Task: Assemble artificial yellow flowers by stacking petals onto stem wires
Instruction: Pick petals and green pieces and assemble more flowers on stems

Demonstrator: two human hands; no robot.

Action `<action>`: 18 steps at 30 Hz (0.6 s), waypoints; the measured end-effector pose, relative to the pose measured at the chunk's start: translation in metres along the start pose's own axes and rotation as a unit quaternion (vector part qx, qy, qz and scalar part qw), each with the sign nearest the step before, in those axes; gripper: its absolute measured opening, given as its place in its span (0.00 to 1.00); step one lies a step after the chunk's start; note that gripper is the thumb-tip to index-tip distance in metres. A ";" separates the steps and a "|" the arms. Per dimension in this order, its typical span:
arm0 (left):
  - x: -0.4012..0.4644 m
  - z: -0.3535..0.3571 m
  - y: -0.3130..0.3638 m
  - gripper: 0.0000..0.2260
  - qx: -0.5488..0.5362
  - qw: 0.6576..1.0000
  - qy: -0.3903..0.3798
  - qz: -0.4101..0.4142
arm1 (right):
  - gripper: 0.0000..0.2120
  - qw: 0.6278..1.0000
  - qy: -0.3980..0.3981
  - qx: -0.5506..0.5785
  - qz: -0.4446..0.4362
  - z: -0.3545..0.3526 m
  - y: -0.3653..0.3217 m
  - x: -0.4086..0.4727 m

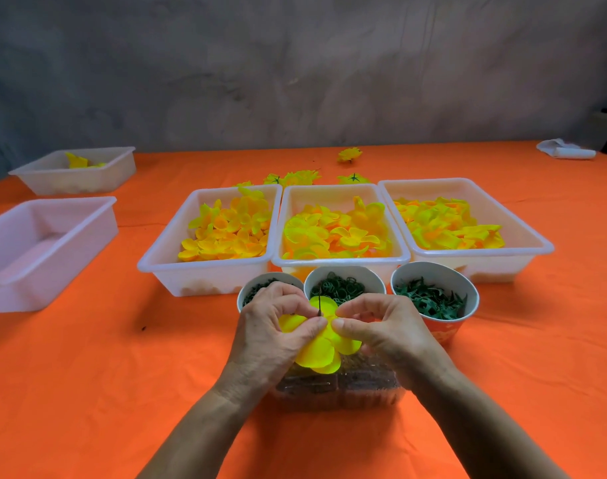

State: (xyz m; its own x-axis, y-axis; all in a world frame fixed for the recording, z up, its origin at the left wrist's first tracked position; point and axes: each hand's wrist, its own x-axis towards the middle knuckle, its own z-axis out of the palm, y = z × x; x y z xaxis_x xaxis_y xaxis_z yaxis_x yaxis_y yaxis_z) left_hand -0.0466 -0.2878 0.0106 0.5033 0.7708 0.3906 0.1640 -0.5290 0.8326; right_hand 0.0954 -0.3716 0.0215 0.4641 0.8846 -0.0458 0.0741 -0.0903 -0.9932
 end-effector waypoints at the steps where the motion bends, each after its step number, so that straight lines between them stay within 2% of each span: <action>1: 0.000 0.001 0.000 0.07 0.001 1.000 0.003 0.003 | 0.05 1.000 0.003 -0.006 -0.002 0.000 0.000 0.000; 4: 0.000 0.005 -0.003 0.10 -0.009 1.000 0.020 0.007 | 0.06 1.000 0.003 -0.025 -0.005 -0.001 0.002 0.001; 8: -0.002 0.012 -0.009 0.04 -0.067 0.997 0.041 -0.003 | 0.06 0.999 0.008 -0.043 -0.013 -0.001 0.003 0.003; 12: -0.004 0.012 -0.015 0.04 -0.102 0.994 0.027 0.005 | 0.07 0.998 0.013 -0.055 -0.022 0.000 0.003 0.005; 18: 0.000 0.009 -0.019 0.06 -0.086 0.996 0.020 0.029 | 0.06 0.996 0.015 -0.075 -0.034 -0.002 -0.004 0.005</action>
State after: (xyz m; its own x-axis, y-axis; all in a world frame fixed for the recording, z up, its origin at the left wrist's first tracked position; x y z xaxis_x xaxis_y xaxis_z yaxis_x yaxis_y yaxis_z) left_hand -0.0420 -0.2813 -0.0094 0.4732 0.7560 0.4523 -0.0138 -0.5070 0.8618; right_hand 0.0991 -0.3678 0.0252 0.4801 0.8768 0.0272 0.2373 -0.1000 -0.9663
